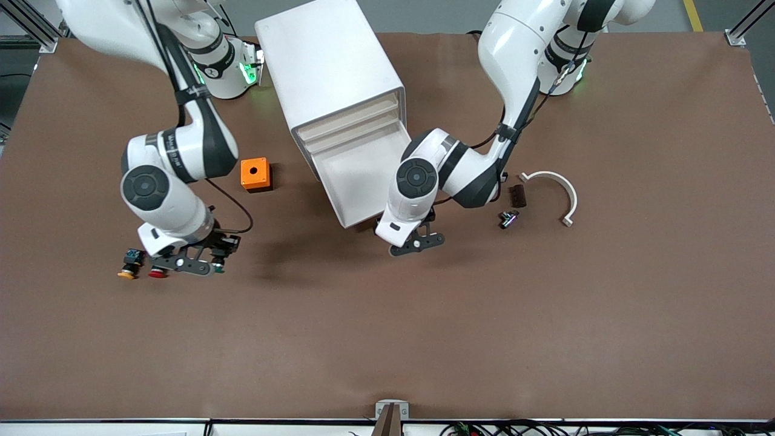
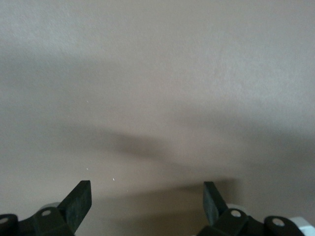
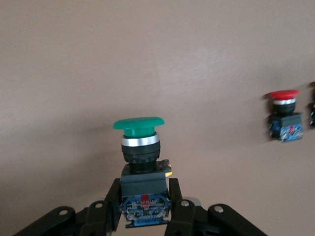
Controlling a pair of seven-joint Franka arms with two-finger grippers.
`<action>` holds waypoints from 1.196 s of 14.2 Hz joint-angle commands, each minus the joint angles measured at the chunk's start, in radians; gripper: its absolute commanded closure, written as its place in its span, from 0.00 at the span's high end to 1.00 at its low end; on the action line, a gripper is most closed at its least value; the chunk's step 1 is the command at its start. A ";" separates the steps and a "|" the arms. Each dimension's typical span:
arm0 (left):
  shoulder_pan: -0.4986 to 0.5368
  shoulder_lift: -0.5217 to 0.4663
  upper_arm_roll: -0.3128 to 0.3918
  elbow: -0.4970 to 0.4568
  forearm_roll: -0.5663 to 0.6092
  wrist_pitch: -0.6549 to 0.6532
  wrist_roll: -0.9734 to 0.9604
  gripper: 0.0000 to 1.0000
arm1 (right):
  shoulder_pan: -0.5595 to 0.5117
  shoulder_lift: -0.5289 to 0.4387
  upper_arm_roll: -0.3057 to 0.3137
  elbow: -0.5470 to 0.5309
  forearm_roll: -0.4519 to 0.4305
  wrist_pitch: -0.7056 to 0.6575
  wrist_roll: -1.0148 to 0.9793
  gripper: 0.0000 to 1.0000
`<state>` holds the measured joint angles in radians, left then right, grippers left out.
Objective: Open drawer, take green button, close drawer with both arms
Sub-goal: 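Carry the green button beside the red button while the left gripper pushes drawer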
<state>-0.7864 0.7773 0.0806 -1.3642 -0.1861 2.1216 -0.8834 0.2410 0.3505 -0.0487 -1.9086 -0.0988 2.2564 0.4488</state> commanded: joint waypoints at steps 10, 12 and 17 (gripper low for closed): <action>-0.094 0.011 -0.011 -0.030 -0.039 0.020 -0.109 1.00 | -0.189 0.076 0.023 -0.198 -0.078 0.344 -0.073 0.00; -0.093 0.011 -0.037 -0.035 -0.056 0.020 -0.144 1.00 | -0.212 0.090 0.023 -0.196 -0.078 0.361 -0.079 0.00; -0.093 0.013 -0.104 -0.056 -0.091 0.020 -0.218 1.00 | -0.236 0.124 0.023 -0.193 -0.078 0.387 -0.079 0.00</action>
<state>-0.8773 0.7912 -0.0055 -1.4040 -0.2408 2.1284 -1.0812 0.0366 0.4694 -0.0466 -2.0958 -0.1451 2.6249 0.3661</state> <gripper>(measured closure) 0.000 0.586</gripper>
